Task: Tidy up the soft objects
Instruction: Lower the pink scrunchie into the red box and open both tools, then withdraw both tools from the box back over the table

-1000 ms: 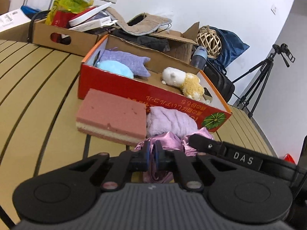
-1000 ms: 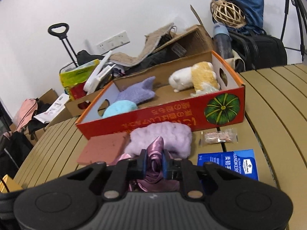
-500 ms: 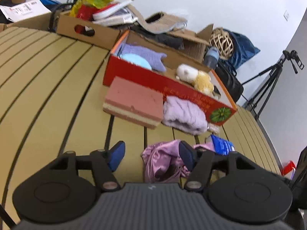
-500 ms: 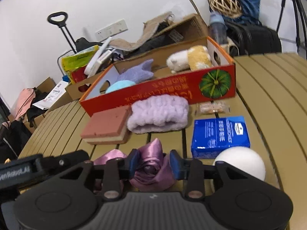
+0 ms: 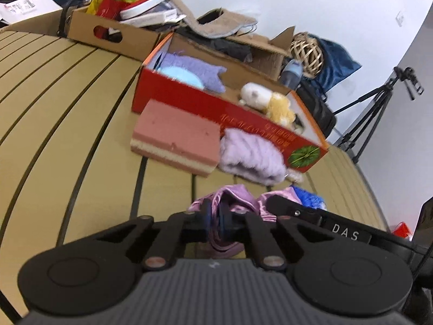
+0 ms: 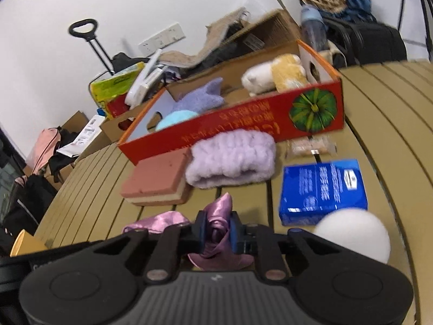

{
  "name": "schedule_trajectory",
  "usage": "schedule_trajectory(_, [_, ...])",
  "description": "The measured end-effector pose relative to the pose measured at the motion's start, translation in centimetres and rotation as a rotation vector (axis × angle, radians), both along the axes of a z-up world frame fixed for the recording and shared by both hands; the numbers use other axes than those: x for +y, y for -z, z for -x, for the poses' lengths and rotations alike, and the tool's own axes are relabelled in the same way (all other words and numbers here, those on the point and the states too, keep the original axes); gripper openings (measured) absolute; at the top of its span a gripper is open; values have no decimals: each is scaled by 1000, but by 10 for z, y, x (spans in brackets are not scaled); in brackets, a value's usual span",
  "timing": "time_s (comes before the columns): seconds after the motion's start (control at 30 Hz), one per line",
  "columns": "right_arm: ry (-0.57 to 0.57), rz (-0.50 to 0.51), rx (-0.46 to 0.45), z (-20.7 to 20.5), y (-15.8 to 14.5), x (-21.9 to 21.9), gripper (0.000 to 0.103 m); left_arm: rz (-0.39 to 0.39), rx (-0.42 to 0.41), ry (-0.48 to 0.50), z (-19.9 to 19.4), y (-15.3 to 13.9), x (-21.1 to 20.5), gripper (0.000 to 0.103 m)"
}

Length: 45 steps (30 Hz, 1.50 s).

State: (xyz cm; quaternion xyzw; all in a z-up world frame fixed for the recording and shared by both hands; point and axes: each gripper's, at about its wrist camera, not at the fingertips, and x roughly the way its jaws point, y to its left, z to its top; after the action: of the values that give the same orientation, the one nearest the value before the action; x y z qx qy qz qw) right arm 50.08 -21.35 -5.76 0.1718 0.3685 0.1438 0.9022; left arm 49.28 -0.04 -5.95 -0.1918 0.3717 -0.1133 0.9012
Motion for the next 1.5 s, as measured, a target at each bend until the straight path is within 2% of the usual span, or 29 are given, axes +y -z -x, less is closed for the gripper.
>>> schedule_trajectory(0.1, [-16, 51, -79, 6, -21, 5, 16, 21, -40, 9, 1, -14, 1, 7])
schedule_trajectory(0.23, [-9, -1, -164, -2, -55, 0, 16, 46, -131, -8, -13, -47, 2, 7])
schedule_trajectory(0.3, [3, -13, -214, -19, -71, -2, 16, 46, -177, -1, -32, -62, 2, 7])
schedule_trajectory(0.47, [14, -4, -247, -87, -88, 1, 16, 43, -213, -13, -97, -81, 4, 7])
schedule_trajectory(0.6, [33, -32, -197, -133, -71, 4, 16, 52, -168, -48, -137, -63, 8, 7])
schedule_trajectory(0.73, [47, -52, -132, -151, -42, 8, 16, 11, -125, -68, -152, -34, 8, 7])
schedule_trajectory(0.9, [56, -10, -73, -162, -14, 19, 17, -48, -132, -107, -158, -20, 7, 10])
schedule_trajectory(0.93, [49, -1, -60, -163, -9, 22, 20, -63, -132, -96, -156, -19, 6, 11])
schedule_trajectory(1.0, [39, 38, -53, -164, -1, 28, 22, -98, -140, -73, -153, -19, 5, 23])
schedule_trajectory(1.03, [31, 58, -61, -163, 0, 31, 24, -112, -147, -60, -151, -20, 5, 45])
schedule_trajectory(1.07, [27, 56, -59, -163, 0, 32, 27, -121, -149, -59, -149, -20, 7, 58])
schedule_trajectory(1.1, [23, 40, -59, -162, 0, 31, 29, -129, -148, -70, -148, -20, 9, 58])
schedule_trajectory(1.27, [47, 7, -81, -152, -12, 30, 58, -147, -183, -107, -139, -32, 26, 59])
schedule_trajectory(1.4, [50, 43, -161, -135, -41, 29, 60, -161, -235, -129, -125, -52, 37, 59])
schedule_trajectory(1.5, [83, 22, -217, -111, -70, 19, 60, -194, -287, -165, -102, -72, 41, 59])
